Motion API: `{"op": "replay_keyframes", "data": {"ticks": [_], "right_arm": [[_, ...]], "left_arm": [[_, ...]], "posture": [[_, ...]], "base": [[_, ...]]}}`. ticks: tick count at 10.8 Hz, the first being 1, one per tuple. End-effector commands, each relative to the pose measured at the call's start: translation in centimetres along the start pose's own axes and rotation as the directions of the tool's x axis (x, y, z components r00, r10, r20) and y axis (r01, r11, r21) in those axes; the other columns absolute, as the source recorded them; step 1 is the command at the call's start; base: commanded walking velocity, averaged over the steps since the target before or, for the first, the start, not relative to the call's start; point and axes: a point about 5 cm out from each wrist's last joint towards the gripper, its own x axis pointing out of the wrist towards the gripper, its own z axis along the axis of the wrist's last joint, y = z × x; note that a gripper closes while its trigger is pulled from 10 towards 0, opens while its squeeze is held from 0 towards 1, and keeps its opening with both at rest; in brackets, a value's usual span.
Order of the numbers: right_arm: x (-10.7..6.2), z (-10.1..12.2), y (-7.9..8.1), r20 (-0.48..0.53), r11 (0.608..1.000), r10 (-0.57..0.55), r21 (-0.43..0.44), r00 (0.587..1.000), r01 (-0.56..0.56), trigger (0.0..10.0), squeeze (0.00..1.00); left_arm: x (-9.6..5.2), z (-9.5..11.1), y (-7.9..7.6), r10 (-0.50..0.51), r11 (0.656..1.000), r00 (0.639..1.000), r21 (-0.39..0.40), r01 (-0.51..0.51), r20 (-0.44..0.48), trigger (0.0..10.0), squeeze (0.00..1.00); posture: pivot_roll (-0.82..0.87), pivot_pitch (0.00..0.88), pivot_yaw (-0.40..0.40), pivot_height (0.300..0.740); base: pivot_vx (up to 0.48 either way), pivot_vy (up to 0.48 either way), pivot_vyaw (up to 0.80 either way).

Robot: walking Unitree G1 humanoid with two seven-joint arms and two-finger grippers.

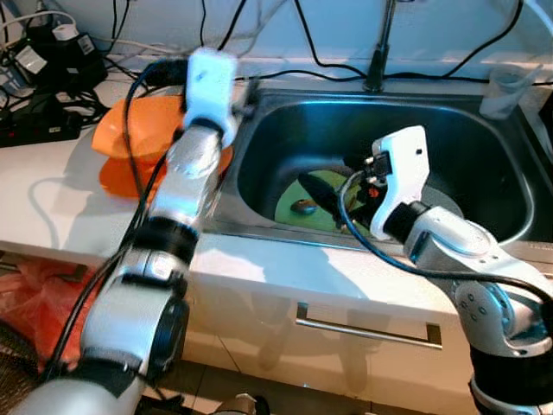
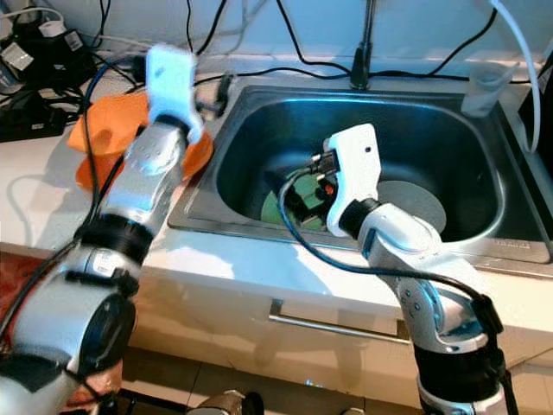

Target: Kitchen organization

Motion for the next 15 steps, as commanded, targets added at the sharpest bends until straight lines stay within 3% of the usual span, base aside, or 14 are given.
{"op": "replay_keyframes", "data": {"ticks": [1,5,6,9,12,15], "right_arm": [[0.3,0.4,0.2,0.018,1.0,0.015,-0.01,1.0,-0.015,10.0,0.0],[0.8,0.6,0.2,0.024,0.999,0.045,-0.016,0.999,-0.045,10.0,0.0],[0.9,0.6,0.2,0.025,0.999,0.051,-0.015,0.998,-0.051,10.0,0.0],[0.9,0.6,0.6,0.027,0.998,0.061,-0.007,0.998,-0.061,10.0,0.0],[0.5,0.3,0.6,0.023,0.999,0.04,0.004,0.999,-0.041,10.0,0.0],[0.1,0.2,0.6,0.023,1.0,0.027,0.007,0.999,-0.027,10.0,0.0]], "left_arm": [[-0.1,0.2,1.0,0.037,0.999,0.999,0.034,-0.037,0.004,10.0,0.0],[-1.0,-0.2,3.8,0.136,0.973,0.991,0.187,-0.132,-0.008,10.0,0.0],[-1.3,-0.9,4.2,0.136,0.968,0.99,0.22,-0.122,-0.047,10.0,0.0],[-1.6,-3.5,6.1,0.069,0.931,0.967,0.363,0.026,-0.246,10.0,0.0],[-1.6,-4.7,7.0,0.044,0.908,0.935,0.404,0.109,-0.353,10.0,0.0],[-1.3,-4.8,6.9,0.004,0.901,0.92,0.4,0.166,-0.391,10.0,0.0]], "posture": [[-0.01,0.022,0.084,0.74],[0.03,0.018,0.06,0.74],[0.03,0.018,0.06,0.74],[0.04,0.046,0.075,0.74],[0.02,0.06,0.1,0.74],[0.01,0.067,0.111,0.74]], "base": [[0.0,0.0,0.0],[0.0,0.0,0.0],[0.0,0.0,0.0],[0.0,0.0,0.0],[0.0,0.0,0.0],[0.0,0.0,0.0]]}}
